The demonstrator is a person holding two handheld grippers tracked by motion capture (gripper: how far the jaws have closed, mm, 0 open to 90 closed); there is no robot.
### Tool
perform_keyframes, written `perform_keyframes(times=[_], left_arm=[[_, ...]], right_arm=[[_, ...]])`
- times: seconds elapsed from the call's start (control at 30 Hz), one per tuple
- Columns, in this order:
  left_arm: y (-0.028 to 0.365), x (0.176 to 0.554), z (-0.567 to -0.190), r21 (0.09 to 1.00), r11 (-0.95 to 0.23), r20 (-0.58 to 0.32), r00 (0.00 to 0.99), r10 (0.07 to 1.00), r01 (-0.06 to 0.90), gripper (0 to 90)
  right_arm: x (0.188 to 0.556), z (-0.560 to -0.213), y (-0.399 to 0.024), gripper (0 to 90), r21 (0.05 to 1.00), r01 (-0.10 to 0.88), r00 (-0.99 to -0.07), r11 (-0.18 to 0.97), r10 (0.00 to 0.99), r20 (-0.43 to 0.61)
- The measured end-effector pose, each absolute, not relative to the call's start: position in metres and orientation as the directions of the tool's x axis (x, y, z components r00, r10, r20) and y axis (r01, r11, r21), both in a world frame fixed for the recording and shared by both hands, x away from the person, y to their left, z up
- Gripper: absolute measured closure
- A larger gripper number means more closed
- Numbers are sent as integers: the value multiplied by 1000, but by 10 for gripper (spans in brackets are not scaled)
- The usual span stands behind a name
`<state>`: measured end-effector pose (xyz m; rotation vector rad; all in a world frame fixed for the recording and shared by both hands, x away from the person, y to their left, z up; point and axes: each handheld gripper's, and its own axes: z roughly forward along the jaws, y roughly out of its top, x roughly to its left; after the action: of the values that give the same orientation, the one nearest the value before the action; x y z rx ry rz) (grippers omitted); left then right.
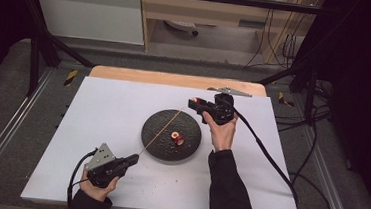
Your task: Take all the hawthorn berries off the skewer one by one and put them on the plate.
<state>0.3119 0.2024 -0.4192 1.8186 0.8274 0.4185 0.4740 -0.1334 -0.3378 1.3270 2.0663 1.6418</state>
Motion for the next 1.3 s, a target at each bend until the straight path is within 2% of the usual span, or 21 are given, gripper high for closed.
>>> perform_keyframes(times=[0.27,0.53,0.83,0.93,1.07,1.3], left_arm=[[202,312,-420,914,-214,-98,698,709,345,882],[202,312,-420,913,-215,-99,698,710,347,882],[203,313,-420,913,-208,-105,695,712,351,882],[201,314,-421,911,-213,-103,694,712,353,882],[201,314,-420,912,-208,-102,688,718,353,883],[203,317,-417,912,-200,-109,680,726,359,882]], right_arm=[[478,-368,-135,613,819,574,-556,8,737,383],[479,-416,-116,612,763,633,-557,131,762,331],[476,-444,-105,609,739,650,-565,178,763,314],[475,-446,-106,604,742,647,-561,176,770,306],[475,-446,-108,545,740,649,-559,177,770,306],[461,-426,-122,429,783,596,-595,178,753,281]])
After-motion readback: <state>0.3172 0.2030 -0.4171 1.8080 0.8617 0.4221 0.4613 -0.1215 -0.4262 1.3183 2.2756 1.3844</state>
